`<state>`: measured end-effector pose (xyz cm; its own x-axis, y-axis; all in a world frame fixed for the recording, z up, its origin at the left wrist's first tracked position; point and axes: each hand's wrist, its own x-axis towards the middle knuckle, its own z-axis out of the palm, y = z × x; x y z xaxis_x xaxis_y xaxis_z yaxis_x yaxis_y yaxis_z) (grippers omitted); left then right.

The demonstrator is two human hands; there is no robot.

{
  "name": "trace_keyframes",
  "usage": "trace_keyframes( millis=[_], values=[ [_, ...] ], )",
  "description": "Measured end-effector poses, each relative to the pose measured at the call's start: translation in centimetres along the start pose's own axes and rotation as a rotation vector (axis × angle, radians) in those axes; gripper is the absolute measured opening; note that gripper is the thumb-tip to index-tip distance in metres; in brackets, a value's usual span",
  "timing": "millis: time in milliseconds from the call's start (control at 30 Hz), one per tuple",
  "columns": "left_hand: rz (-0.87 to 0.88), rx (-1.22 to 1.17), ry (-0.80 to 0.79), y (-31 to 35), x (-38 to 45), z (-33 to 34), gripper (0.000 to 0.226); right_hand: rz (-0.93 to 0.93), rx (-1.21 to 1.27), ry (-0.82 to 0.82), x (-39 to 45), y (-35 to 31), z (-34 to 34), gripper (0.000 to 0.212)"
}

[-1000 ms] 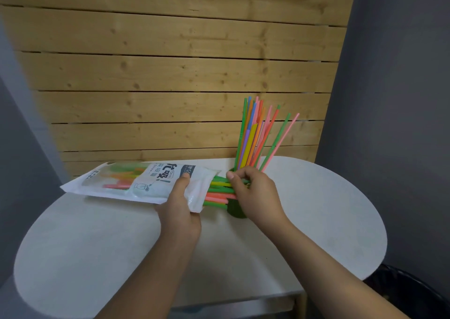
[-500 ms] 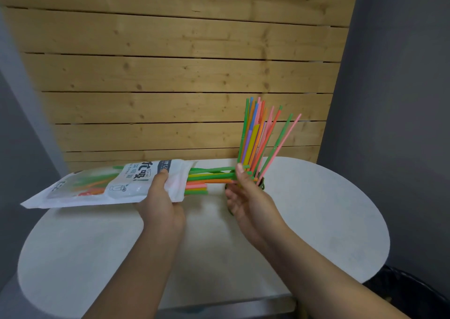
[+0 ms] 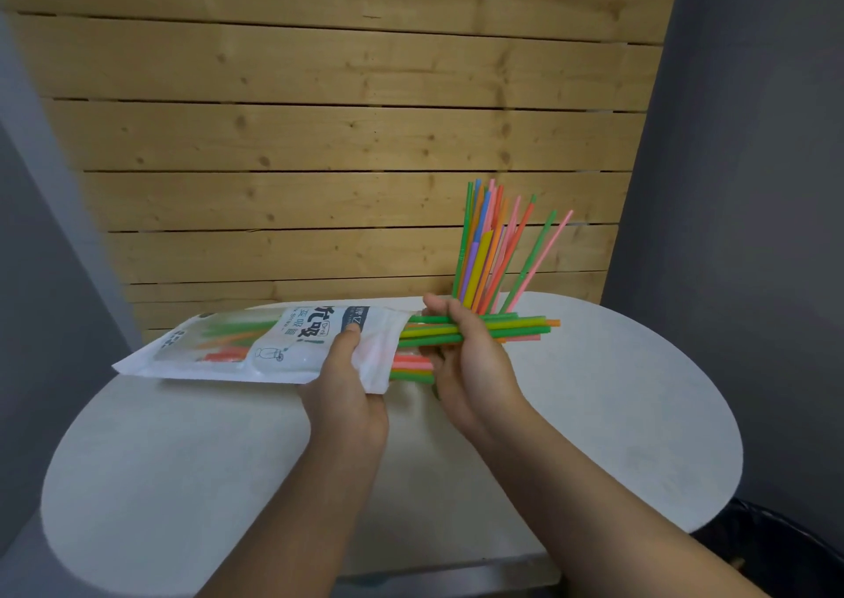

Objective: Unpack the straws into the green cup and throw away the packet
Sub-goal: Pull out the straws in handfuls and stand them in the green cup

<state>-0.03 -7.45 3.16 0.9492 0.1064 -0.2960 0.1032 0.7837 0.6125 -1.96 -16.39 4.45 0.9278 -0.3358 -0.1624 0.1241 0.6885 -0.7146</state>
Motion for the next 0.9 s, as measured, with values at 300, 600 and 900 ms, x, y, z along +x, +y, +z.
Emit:
trace_keyframes(
  millis=[300, 600, 900],
  values=[
    [-0.022, 0.002, 0.053, 0.6, 1.6, -0.7, 0.056, -0.255, 0.259, 0.018, 1.2, -5.5, -1.3, 0.043],
    [-0.014, -0.004, 0.085, 0.3, 2.0, -1.2, 0.06, -0.488, 0.175, 0.137, 2.0, -10.3, -1.8, 0.048],
    [0.009, -0.006, 0.078, 0.5, 2.4, -1.0, 0.058, -0.658, 0.05, 0.299, 2.5, -13.2, -2.4, 0.042]
  ],
)
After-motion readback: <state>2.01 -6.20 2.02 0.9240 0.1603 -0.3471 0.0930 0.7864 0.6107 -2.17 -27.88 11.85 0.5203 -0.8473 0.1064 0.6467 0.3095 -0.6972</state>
